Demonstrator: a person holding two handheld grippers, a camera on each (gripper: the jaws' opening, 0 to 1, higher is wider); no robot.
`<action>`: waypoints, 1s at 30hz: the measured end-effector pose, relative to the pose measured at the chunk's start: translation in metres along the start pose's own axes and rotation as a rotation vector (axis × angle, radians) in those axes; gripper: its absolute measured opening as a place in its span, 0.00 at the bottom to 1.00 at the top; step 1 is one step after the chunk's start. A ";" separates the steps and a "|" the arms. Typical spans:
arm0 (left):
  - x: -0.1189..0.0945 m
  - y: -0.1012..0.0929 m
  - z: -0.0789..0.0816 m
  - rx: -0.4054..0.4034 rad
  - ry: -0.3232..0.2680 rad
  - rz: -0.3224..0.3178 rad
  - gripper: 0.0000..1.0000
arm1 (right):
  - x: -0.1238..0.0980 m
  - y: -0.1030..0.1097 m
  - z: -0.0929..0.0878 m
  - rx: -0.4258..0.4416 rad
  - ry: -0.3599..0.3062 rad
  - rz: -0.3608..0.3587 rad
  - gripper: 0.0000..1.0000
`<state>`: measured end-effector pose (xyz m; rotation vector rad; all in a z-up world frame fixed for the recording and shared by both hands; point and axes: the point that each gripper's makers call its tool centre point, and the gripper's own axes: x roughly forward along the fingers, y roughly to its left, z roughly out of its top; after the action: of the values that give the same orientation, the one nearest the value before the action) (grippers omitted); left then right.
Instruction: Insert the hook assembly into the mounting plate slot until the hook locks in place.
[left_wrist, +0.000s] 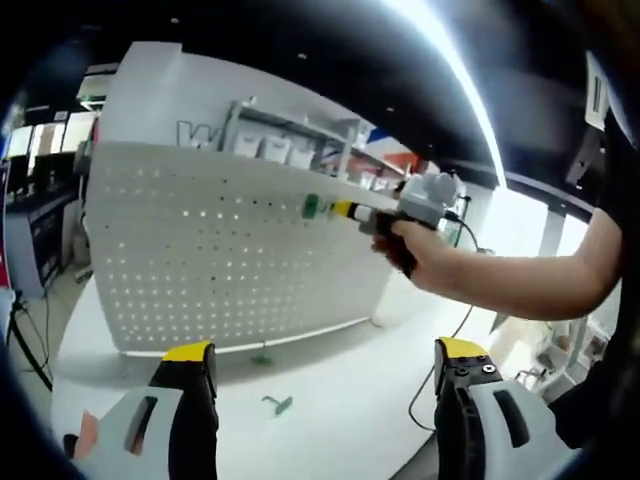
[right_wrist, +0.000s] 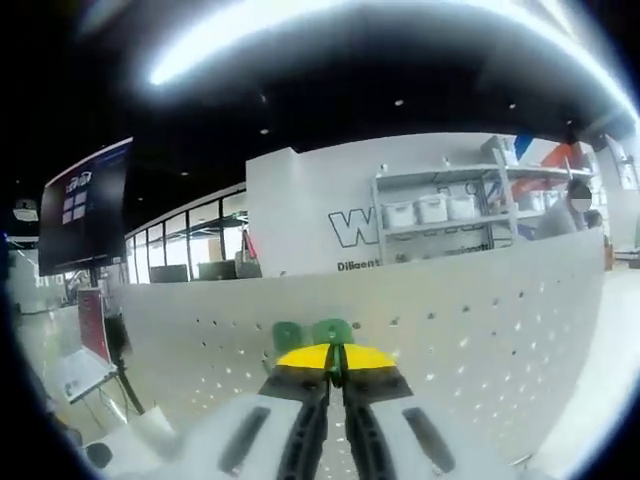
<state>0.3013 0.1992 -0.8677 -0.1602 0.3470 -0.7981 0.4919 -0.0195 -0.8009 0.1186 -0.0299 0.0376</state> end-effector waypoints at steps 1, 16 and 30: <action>0.000 -0.001 0.001 -0.001 -0.004 0.000 0.91 | 0.001 -0.001 0.000 -0.003 -0.001 -0.004 0.01; -0.004 0.005 -0.005 -0.013 0.006 0.018 0.91 | 0.006 -0.007 0.002 -0.006 -0.022 -0.046 0.01; -0.001 0.007 -0.005 -0.015 0.010 0.017 0.90 | 0.009 -0.014 -0.003 -0.006 -0.016 -0.057 0.01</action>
<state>0.3036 0.2042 -0.8737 -0.1668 0.3633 -0.7801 0.5014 -0.0330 -0.8050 0.1136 -0.0424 -0.0205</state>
